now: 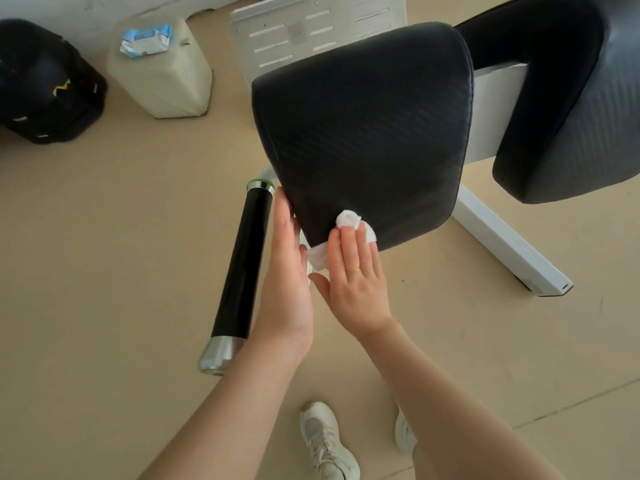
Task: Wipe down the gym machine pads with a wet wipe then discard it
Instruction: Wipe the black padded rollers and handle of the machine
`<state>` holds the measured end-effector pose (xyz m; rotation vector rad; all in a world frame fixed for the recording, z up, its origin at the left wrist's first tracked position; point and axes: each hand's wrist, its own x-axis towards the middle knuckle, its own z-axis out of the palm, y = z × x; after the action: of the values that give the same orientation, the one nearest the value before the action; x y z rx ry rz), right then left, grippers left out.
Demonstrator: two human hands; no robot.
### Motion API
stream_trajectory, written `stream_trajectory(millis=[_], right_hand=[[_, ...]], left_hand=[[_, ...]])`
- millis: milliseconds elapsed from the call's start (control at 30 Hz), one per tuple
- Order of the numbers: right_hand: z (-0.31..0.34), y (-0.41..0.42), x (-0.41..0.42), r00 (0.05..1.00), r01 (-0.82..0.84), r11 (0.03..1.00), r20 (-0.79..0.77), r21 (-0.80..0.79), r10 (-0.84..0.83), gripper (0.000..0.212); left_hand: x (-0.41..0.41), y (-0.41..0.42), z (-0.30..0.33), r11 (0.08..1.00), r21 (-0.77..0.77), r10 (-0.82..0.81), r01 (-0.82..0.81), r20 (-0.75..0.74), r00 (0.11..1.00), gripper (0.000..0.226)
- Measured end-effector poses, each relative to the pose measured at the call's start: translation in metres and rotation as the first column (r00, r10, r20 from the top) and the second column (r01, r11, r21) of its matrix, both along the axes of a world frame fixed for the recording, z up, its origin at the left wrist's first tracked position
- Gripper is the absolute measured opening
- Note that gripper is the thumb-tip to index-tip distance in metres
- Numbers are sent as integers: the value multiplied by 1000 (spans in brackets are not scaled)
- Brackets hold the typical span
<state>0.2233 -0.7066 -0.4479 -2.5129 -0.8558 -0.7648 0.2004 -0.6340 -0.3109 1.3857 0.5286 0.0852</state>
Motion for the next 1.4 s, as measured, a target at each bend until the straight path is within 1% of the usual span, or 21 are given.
stream_trajectory(millis=[100,133,200,267,300,400,467,533,600,667,733,800,867,900,967,1033,1100,1167,1267,1333,1400], right_hand=[[-4,-20,9,998,-42,997,39,-58,44,46],[-6,-28,12,999,-8,998,34,-66,10,46],[-5,-45,22,990,138,990,-14,-35,-139,48],[3,-62,36,957,267,962,-134,61,-257,52],[7,-68,44,946,286,952,-191,114,-261,54],[19,-67,60,942,246,935,-289,254,-169,54],[20,-57,57,939,261,921,-299,291,-171,50],[16,-48,48,951,253,926,-250,281,-184,47],[10,-43,38,965,206,944,-213,258,-152,45],[9,-42,29,965,174,955,-235,239,-117,42],[16,-46,23,956,166,959,-277,228,-100,52],[31,-59,21,959,143,967,-272,212,-82,59],[51,-71,23,953,120,968,-300,221,-50,63],[62,-76,24,940,114,962,-341,248,-23,59],[91,-82,25,862,142,930,-505,339,52,43],[126,-90,29,706,256,864,-694,434,140,33],[158,-102,38,529,424,803,-834,418,155,33],[184,-119,55,421,539,745,-892,392,164,37],[218,-143,87,286,668,659,-937,345,201,32],[238,-157,112,240,707,635,-950,312,199,26],[253,-168,137,238,710,637,-954,300,184,25]], left_hand=[[1,-2,-7,1000,12,10,-9,-11,1000,53],[1,-3,-9,1000,7,14,-14,-9,1000,57],[3,-2,-12,999,-14,30,-30,0,1000,57],[5,-1,-14,998,-39,52,-53,-17,998,55],[7,-2,-14,998,-37,57,-57,-24,998,56],[9,-9,-17,999,-19,45,-45,-35,998,60],[9,-12,-18,999,-15,51,-52,-48,998,61],[11,-15,-17,997,-11,79,-80,-65,995,60],[13,-18,-14,994,8,108,-107,-84,991,56],[15,-21,-8,992,33,124,-121,-117,985,53],[17,-25,-2,988,64,152,-143,-159,975,53],[17,-30,4,978,129,190,-167,-196,962,57],[16,-37,12,951,269,207,-152,-193,959,64],[17,-41,17,927,347,218,-142,-191,957,67],[20,-46,28,861,493,248,-123,-197,949,71],[28,-49,42,789,605,250,-101,-167,954,72],[37,-56,59,694,720,168,-25,-128,978,71],[51,-65,74,623,781,71,55,-127,989,72],[78,-78,98,590,797,28,131,-182,983,73],[99,-85,113,574,804,21,156,-205,979,69],[120,-91,124,567,802,-7,187,-222,975,68]])
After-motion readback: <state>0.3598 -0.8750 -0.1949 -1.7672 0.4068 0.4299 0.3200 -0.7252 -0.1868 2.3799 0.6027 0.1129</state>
